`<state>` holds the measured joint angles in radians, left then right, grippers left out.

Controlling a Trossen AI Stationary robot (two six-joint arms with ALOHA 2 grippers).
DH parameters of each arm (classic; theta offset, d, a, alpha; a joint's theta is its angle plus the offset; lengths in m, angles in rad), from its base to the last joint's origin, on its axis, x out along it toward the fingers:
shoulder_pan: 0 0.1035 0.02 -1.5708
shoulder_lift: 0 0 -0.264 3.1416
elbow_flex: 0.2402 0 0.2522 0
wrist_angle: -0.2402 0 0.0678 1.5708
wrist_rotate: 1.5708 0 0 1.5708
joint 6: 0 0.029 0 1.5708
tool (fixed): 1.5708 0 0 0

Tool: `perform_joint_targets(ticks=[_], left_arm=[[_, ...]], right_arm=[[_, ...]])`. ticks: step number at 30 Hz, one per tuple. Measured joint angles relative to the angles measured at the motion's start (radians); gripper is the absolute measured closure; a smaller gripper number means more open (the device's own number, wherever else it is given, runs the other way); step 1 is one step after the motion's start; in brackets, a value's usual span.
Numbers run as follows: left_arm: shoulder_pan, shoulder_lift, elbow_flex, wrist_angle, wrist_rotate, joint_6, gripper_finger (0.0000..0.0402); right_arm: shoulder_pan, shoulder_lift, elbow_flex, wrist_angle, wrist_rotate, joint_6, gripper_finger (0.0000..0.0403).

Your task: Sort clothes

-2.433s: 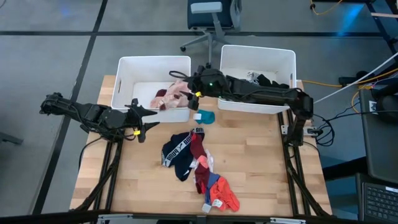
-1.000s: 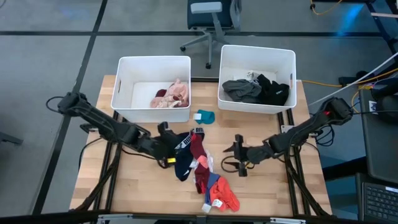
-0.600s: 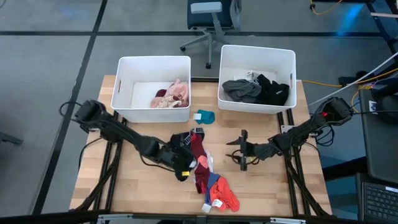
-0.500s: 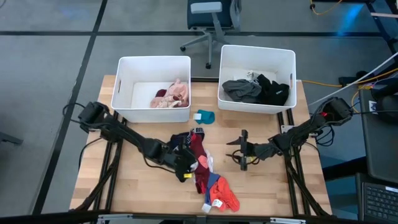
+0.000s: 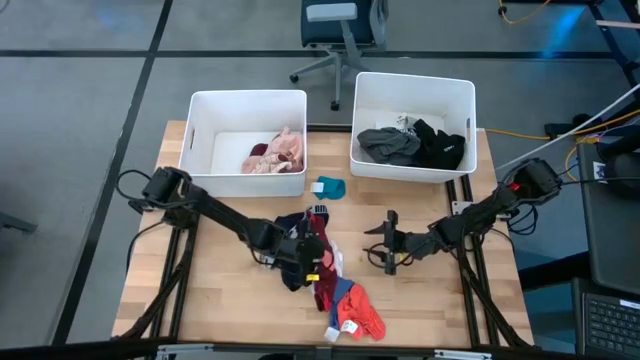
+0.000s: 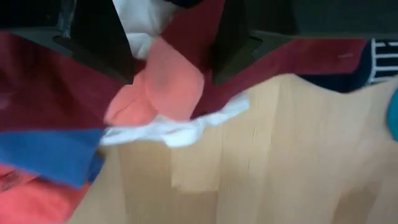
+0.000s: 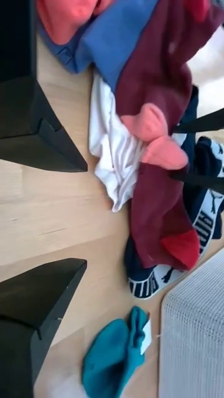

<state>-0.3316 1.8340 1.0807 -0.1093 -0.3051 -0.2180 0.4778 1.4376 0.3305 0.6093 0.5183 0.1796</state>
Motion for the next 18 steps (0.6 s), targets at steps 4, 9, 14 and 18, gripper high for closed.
perform_joint_targets(ticks=[4,9,14,18], left_arm=[[0.016,0.003,0.0,0.007,0.056,0.024,0.0222],[0.021,0.003,0.0,-0.001,0.074,0.065,0.0308],[0.027,0.003,0.0,-0.01,0.075,0.081,0.039],[0.019,-0.028,0.007,-0.031,0.074,0.088,0.0386]], right_arm=[[0.0,0.005,0.0,-0.002,0.005,0.029,0.0165],[0.0,0.005,0.0,-0.004,0.005,0.065,0.0165],[0.0,0.005,0.0,-0.005,0.002,0.086,0.0165],[0.0,0.005,0.0,-0.007,-0.003,0.096,0.0165]])
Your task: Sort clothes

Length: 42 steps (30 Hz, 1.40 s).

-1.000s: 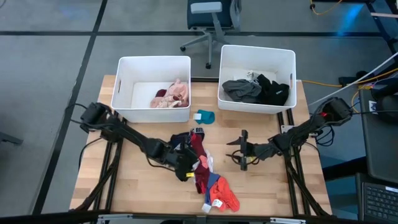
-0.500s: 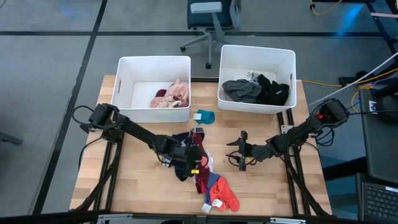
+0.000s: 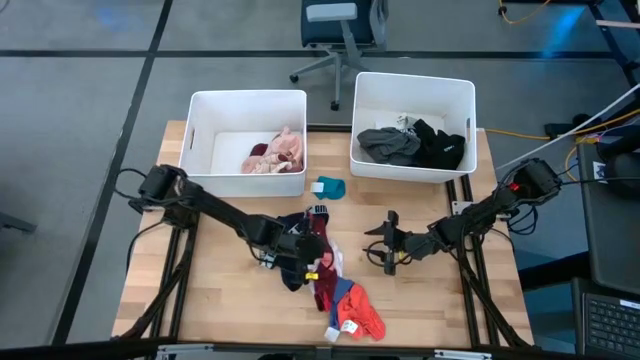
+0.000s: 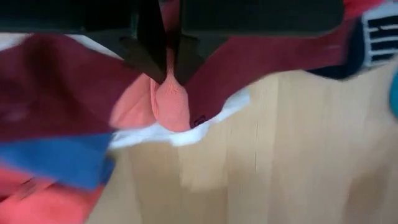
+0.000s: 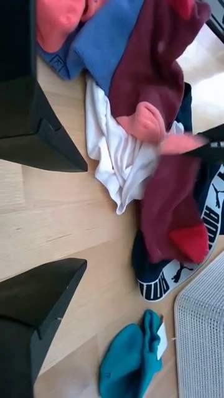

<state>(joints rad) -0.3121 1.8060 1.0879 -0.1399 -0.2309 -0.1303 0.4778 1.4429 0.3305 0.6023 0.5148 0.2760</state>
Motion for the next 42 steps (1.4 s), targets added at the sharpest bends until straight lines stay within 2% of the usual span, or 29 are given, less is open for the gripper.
perform_joint_targets(ticks=[4,10,19,21,30,36,42], left_arm=[[-0.018,-0.091,0.037,-0.049,-0.035,0.027,0.0395],[-0.019,-0.278,0.06,-0.062,-0.17,0.118,0.039],[0.046,-0.573,0.061,-0.053,-0.476,0.299,0.0394],[0.08,-0.627,0.061,-0.055,-0.513,0.345,0.039],[0.333,-0.774,0.027,-0.062,-0.52,0.34,0.0392],[0.5,-0.775,-0.048,-0.088,-0.515,0.241,0.0385],[0.589,-0.763,-0.131,-0.092,-0.505,0.148,0.0382]], right_arm=[[0.0,0.0,0.0,-0.004,-0.001,0.003,0.0165],[0.0,0.0,0.0,-0.009,-0.002,0.008,0.0165],[0.0,0.0,0.001,-0.016,-0.009,0.008,0.0165],[0.0,0.0,0.001,-0.016,-0.009,0.008,0.0165],[0.0,0.0,0.0,-0.02,-0.008,0.008,0.0165],[0.0,0.0,0.0,-0.02,-0.008,0.008,0.0165],[0.0,0.0,0.0,-0.026,-0.007,0.008,0.0165]])
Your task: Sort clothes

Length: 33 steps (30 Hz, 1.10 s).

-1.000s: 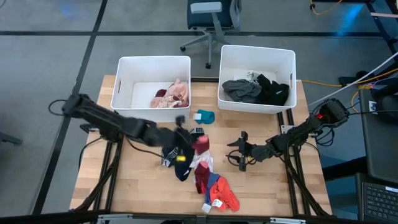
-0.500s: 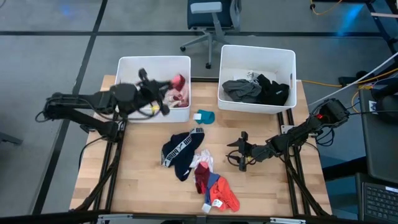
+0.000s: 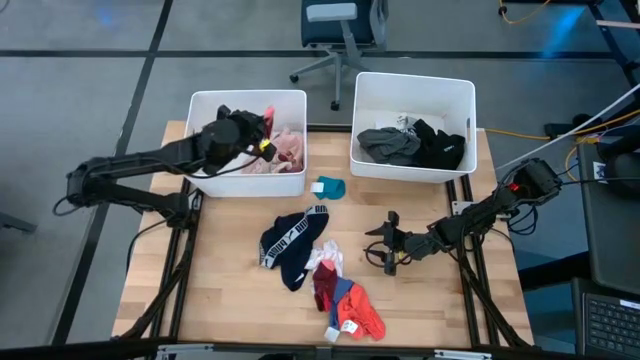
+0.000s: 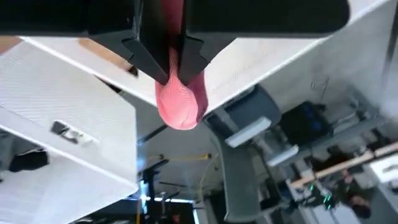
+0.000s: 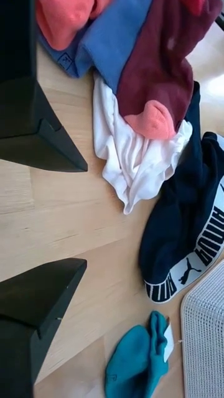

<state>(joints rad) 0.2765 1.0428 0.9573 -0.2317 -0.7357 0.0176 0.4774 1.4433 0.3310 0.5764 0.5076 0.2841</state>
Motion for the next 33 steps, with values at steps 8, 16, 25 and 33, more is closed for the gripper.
perform_joint_targets(ticks=[8,16,25,33], left_arm=[[0.027,0.0,-0.04,0.004,0.0,-0.04,0.0377],[0.027,0.0,-0.05,0.003,0.0,-0.041,0.0329],[0.01,-0.002,-0.03,0.0,0.035,-0.058,0.0249],[-0.173,-0.007,0.026,0.102,0.488,-0.088,0.0212]], right_arm=[[0.0,0.0,0.0,-0.002,0.0,0.003,0.0165],[0.0,0.0,0.0,-0.002,0.0,0.003,0.0165],[0.0,0.0,0.0,-0.002,0.0,0.003,0.0165],[0.0,0.0,0.0,-0.002,0.0,0.003,0.0165]])
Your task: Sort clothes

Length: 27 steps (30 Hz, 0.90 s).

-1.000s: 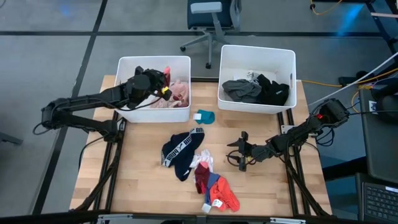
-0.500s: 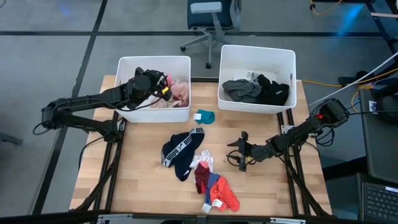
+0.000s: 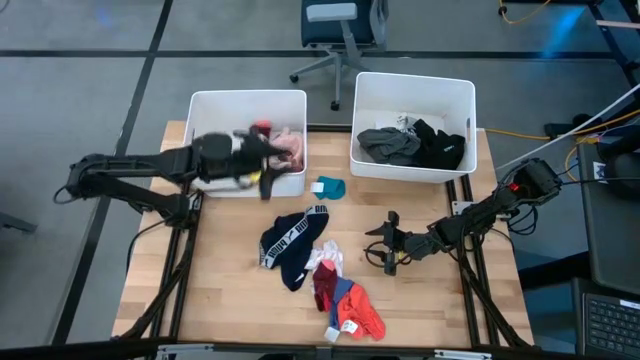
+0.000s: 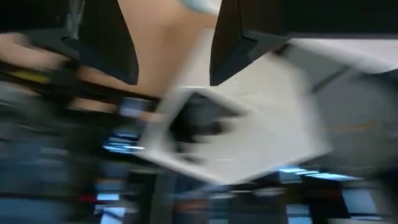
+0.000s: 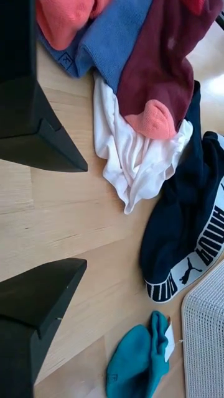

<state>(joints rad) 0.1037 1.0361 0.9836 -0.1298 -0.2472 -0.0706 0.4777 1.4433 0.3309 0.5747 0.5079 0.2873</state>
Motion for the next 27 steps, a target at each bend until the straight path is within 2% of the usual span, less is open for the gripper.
perform_joint_targets(ticks=[3,7,11,21,27], left_arm=[[-0.114,0.011,0.0,-0.002,0.07,0.011,0.0214],[-0.262,0.074,0.0,-0.017,0.07,0.052,0.022],[-0.352,0.179,0.0,-0.016,0.07,0.05,0.0223],[-0.427,0.485,-0.001,0.059,0.066,0.019,0.0224],[-0.427,0.614,-0.001,0.152,0.265,-0.006,0.0224]], right_arm=[[0.0,0.0,0.0,0.0,0.0,0.002,0.0165],[0.0,0.0,0.0,0.001,0.0,0.004,0.0165],[0.0,0.0,0.0,0.003,0.001,0.004,0.0165],[0.0,0.0,0.0,0.001,0.001,0.004,0.0165],[0.0,0.0,0.0,0.0,0.001,0.004,0.0165]])
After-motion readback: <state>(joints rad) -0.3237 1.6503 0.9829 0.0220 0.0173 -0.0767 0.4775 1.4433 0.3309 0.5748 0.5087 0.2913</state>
